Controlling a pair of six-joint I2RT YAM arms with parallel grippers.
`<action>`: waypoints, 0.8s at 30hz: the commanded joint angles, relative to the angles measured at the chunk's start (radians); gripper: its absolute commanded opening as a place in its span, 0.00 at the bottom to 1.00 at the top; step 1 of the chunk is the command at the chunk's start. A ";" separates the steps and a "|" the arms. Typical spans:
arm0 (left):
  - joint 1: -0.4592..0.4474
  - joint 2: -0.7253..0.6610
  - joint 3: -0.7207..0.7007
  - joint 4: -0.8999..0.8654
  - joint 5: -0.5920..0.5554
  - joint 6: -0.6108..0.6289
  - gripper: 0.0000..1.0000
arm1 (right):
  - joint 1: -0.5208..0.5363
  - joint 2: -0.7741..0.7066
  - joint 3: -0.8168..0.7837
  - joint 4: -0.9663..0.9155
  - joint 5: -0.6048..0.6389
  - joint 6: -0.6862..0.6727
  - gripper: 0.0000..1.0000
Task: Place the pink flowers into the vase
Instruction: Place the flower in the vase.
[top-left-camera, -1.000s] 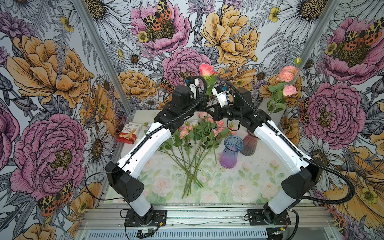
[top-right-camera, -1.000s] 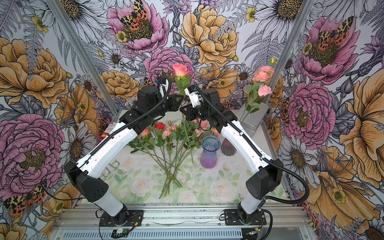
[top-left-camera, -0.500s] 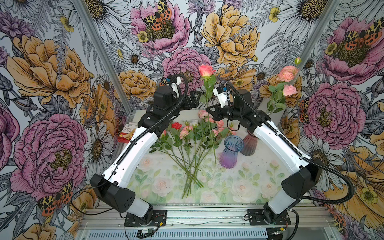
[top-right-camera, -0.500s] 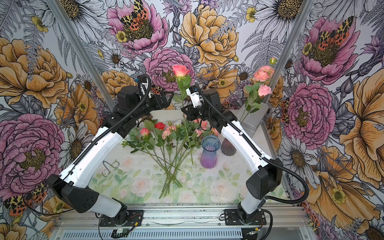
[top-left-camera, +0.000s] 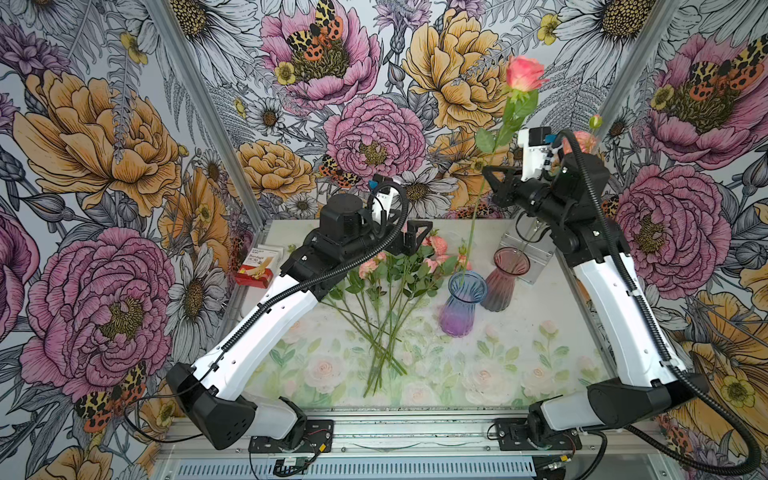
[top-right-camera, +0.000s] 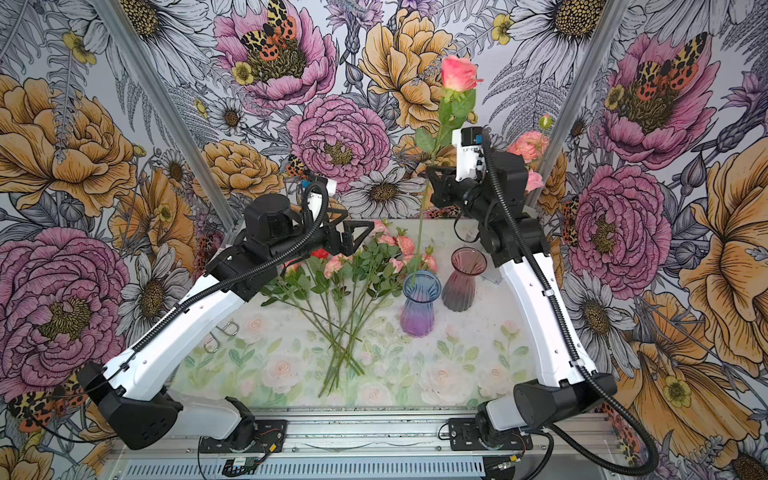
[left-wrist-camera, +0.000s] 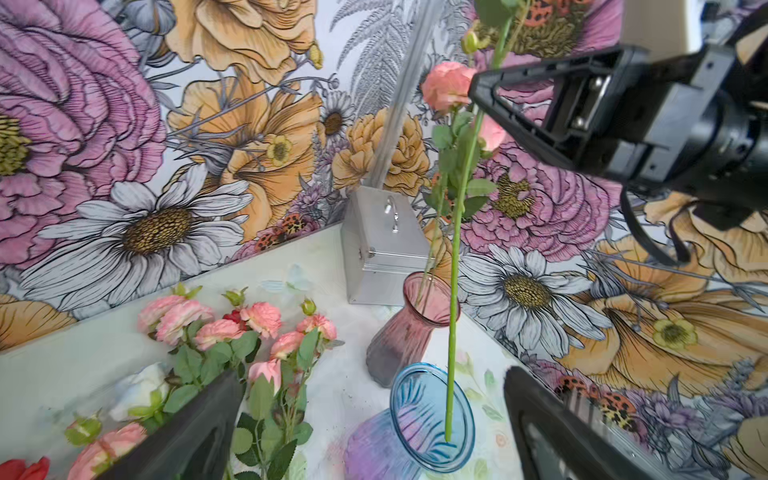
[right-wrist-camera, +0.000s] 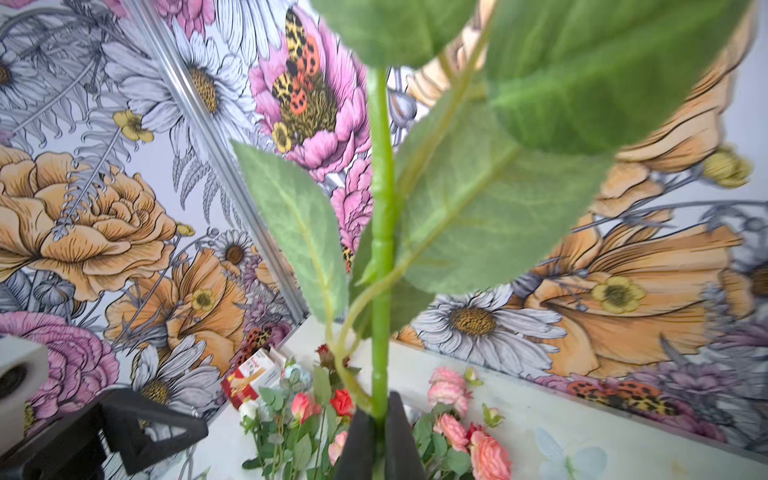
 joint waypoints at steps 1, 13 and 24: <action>-0.034 -0.016 0.012 0.002 0.019 0.109 0.99 | -0.055 -0.059 -0.009 0.010 0.085 -0.028 0.00; -0.089 0.027 -0.008 -0.003 -0.006 0.128 0.98 | -0.220 -0.087 -0.144 0.053 0.152 -0.131 0.00; -0.097 0.040 -0.025 -0.004 0.000 0.134 0.98 | -0.280 -0.059 -0.168 0.120 0.188 -0.132 0.00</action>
